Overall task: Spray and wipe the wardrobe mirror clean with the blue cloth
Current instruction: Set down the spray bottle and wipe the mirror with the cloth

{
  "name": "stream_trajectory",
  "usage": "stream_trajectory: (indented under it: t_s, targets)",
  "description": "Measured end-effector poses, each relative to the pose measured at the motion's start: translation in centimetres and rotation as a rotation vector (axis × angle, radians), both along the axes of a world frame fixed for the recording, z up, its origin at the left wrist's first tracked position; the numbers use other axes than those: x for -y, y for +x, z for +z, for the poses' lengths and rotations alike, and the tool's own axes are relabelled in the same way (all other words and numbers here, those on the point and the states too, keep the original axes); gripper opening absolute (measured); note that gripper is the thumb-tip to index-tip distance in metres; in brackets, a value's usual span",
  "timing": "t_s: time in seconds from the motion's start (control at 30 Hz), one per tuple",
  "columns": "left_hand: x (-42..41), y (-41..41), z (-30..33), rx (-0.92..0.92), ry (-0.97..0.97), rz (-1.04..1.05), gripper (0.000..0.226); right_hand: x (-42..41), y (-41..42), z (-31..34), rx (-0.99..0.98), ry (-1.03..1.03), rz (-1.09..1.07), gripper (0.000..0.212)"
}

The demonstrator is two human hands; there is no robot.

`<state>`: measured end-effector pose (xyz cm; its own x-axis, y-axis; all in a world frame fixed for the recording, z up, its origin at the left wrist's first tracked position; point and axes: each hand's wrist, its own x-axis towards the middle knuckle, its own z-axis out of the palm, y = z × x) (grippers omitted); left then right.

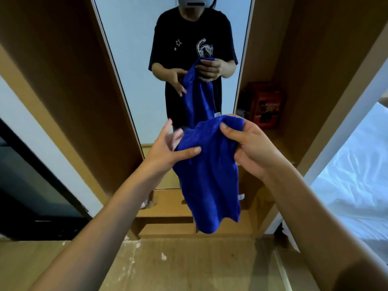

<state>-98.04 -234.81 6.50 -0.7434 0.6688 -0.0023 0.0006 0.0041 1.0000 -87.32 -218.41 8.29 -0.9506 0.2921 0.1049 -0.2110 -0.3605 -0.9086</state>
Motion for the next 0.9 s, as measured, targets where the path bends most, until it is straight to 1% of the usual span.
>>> stream_trajectory:
  t_s: [0.07, 0.1, 0.13, 0.2, 0.23, 0.3, 0.43, 0.53, 0.6, 0.67, 0.7, 0.77, 0.83, 0.9]
  targets:
    - [0.2, -1.3, 0.0, 0.124, -0.049, -0.08, 0.079, -0.2, -0.5, 0.1, 0.013, 0.044, -0.001, 0.016]
    - [0.3, -1.9, -0.2, 0.167, -0.038, -0.122, 0.066, -0.3, -0.7, 0.2, 0.02, 0.068, -0.014, 0.016]
    - [0.4, -2.6, -0.5, 0.214, -0.014, -0.168, 0.06, -0.5, -1.0, 0.2, 0.024, 0.087, -0.035, 0.016]
    - [0.3, -3.4, -1.0, 0.295, 0.039, -0.266, 0.058, -0.9, -1.4, 0.3, 0.027, 0.095, -0.079, 0.02]
    - [0.0, -3.6, -0.9, 0.311, 0.051, -0.28, 0.056, -1.1, -1.6, 0.2, 0.03, 0.091, -0.1, 0.021]
    - [-0.9, -3.8, -0.7, 0.309, 0.086, -0.248, 0.049, -1.7, -2.0, 0.0, 0.037, 0.086, -0.136, 0.022]
    - [-2.8, -4.0, -0.3, 0.286, 0.157, -0.222, 0.047, -3.1, -2.3, -0.2, 0.063, 0.101, -0.228, 0.02]
    - [-4.3, -4.2, 0.2, 0.254, 0.164, -0.191, 0.039, -4.5, -2.8, -0.4, 0.087, 0.181, -0.277, 0.022]
    - [-5.3, -4.1, 0.5, 0.217, 0.177, -0.14, 0.038, -5.6, -3.3, -0.1, 0.11, 0.247, -0.322, 0.023]
    - [-6.1, -4.0, 0.7, 0.199, 0.187, -0.087, 0.037, -6.7, -3.7, 0.3, 0.114, 0.269, -0.363, 0.024]
    - [-6.5, -4.0, 0.7, 0.2, 0.197, -0.062, 0.036, -7.3, -3.9, 0.5, 0.098, 0.262, -0.393, 0.024]
    - [-7.1, -4.1, 0.9, 0.216, 0.222, 0.0, 0.03, -8.6, -4.6, 0.8, 0.071, 0.278, -0.523, 0.025]
    - [-7.7, -4.4, 1.0, 0.23, 0.238, 0.082, 0.022, -10.4, -5.8, 0.9, 0.086, 0.365, -0.676, 0.033]
    - [-8.2, -4.7, 1.1, 0.222, 0.231, 0.135, 0.019, -12.2, -7.5, 0.8, 0.119, 0.44, -0.713, 0.043]
